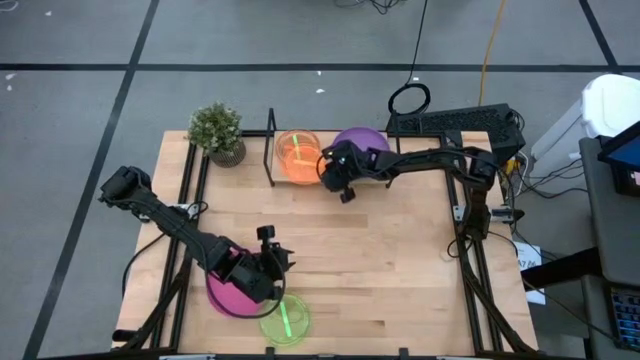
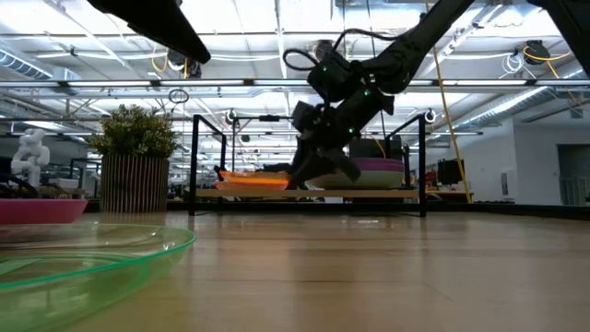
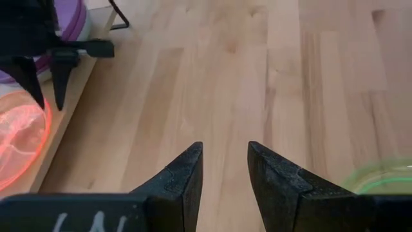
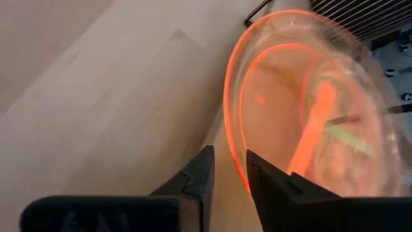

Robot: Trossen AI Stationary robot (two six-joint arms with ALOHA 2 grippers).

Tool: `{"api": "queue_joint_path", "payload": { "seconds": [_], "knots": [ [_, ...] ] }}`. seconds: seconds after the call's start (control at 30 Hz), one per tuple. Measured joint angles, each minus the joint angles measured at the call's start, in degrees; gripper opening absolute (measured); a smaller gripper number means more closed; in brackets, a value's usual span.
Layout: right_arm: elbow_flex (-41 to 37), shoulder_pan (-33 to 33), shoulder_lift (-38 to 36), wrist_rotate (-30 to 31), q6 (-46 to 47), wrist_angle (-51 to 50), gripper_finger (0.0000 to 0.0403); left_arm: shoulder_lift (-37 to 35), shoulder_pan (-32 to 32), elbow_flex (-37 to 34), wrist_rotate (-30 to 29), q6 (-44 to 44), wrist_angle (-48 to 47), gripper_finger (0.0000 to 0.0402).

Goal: Place and stack plates onto a shelf
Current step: Stack the transparent orange plate on top of the transparent green plate on the shelf

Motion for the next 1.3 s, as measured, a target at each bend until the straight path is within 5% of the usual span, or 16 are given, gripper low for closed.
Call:
{"api": "queue_joint_path", "payload": {
  "seconds": [0.27, 0.63, 1.3],
  "knots": [
    [0.0, 0.11, 1.28, 0.75, -2.41, 4.09, 0.0006, 0.0, 0.02, 0.0, 0.03, 0.07, -0.33, 0.0129],
    [0.89, 1.42, 1.32, 1.57, -4.94, 6.19, 0.0001, 0.0, 0.02, 0.0, 0.03, 0.57, -0.28, 0.0129],
    [17.66, -2.61, 1.61, -4.33, 1.44, -1.63, 0.0, 0.0, 0.02, 0.0, 0.01, 0.42, -0.2, 0.0129]
  ]
}}
